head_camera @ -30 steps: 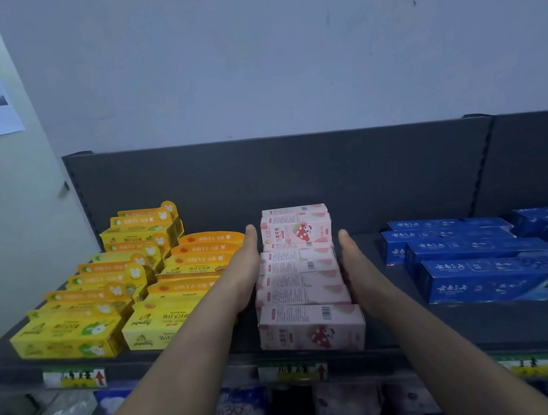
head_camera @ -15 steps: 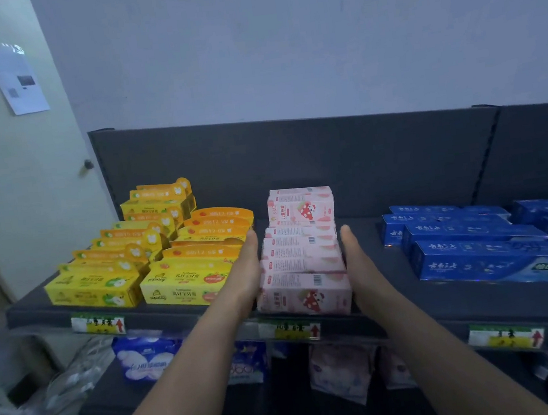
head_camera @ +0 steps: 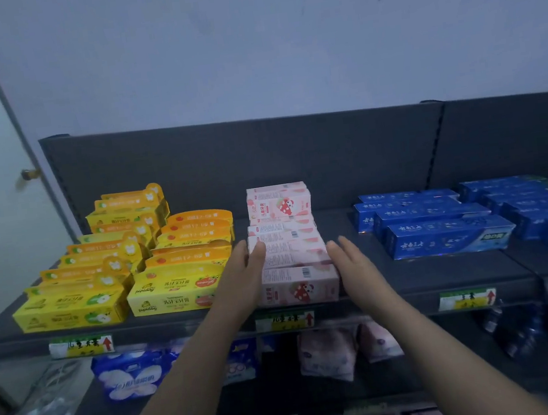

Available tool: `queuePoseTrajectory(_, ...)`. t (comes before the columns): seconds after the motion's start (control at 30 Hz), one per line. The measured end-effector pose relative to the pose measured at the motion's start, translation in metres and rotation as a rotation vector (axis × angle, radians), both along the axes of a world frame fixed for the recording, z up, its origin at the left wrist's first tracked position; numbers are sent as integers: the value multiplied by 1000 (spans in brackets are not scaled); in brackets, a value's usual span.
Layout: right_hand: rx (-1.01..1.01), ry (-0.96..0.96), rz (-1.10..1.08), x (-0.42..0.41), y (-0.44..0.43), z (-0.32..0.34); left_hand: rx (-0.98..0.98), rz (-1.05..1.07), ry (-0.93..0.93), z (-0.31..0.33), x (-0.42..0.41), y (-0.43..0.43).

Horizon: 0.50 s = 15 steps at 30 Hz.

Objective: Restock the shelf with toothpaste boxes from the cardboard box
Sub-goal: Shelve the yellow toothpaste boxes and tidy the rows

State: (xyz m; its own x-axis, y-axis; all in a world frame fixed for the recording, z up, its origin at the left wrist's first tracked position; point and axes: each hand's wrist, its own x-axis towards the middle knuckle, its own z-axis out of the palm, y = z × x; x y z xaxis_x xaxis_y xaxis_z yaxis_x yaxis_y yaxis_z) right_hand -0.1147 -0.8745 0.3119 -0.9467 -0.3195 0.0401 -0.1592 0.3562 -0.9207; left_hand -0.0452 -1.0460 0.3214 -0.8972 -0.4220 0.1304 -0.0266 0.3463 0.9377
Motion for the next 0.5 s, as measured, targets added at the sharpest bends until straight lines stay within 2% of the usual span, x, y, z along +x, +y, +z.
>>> queuePoseTrajectory(0.1, -4, 78, -12, 9, 11, -2, -36, -39, 78, 6, 10, 3)
queuePoseTrajectory(0.2, -37, 63, -9, 11, 9, -3, -69, -46, 81, -3, 8, 4)
queuePoseTrajectory(0.3, -112, -7, 90, 15, 2, 2, 18, -43, 24, -9, 8, 7)
queuePoseTrajectory(0.4, -78, -12, 191, 9, 1, 0, 81, -32, -5, -12, 11, 6)
queuePoseTrajectory(0.5, -78, -31, 280, 6, 5, -2, 29, 11, -20, -17, 11, 4)
